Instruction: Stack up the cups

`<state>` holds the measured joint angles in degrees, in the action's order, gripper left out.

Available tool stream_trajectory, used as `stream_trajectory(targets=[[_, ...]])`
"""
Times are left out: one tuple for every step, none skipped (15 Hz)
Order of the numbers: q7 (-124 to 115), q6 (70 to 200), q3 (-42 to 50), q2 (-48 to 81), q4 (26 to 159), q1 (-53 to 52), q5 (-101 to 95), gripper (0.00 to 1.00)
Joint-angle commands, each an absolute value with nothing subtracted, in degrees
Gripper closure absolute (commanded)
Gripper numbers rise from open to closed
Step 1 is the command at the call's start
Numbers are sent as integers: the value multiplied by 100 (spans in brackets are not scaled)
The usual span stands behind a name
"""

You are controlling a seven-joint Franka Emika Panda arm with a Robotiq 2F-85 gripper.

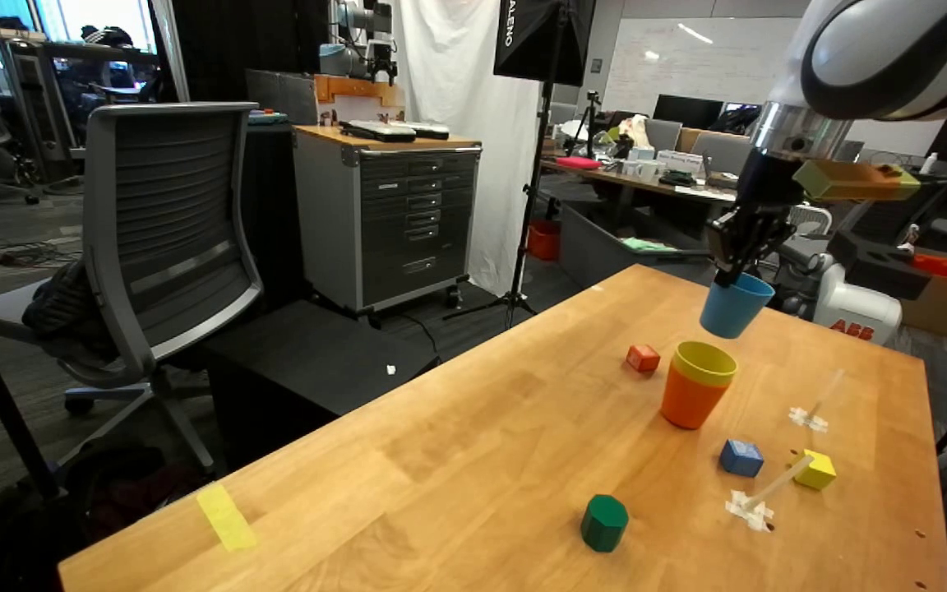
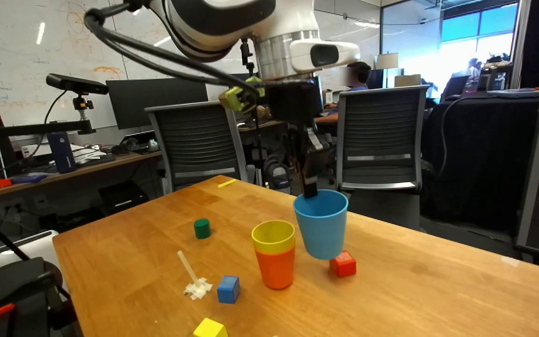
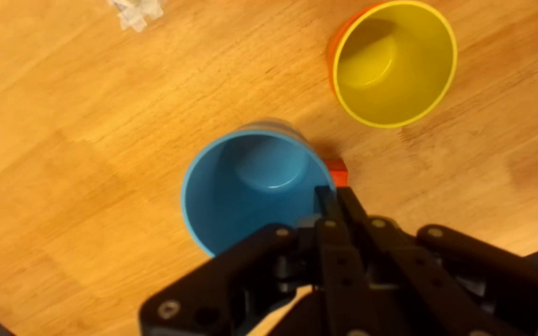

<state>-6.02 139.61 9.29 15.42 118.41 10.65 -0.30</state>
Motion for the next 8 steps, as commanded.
stream_trajectory(targets=[[-1254, 13437, 1045, 854, 12045, 711, -628, 99], [-1323, 13295, 990, 732, 12044, 669, -716, 99], [-1379, 13105, 931, 676, 11976, 616, -769, 99], [-1402, 12942, 876, 622, 11919, 565, -800, 99], [-1438, 12789, 825, 579, 11869, 512, -818, 99], [-1464, 12658, 778, 550, 11824, 465, -823, 99], [-1485, 12526, 733, 573, 11761, 423, -812, 99], [-1508, 12435, 699, 598, 11709, 388, -814, 99]])
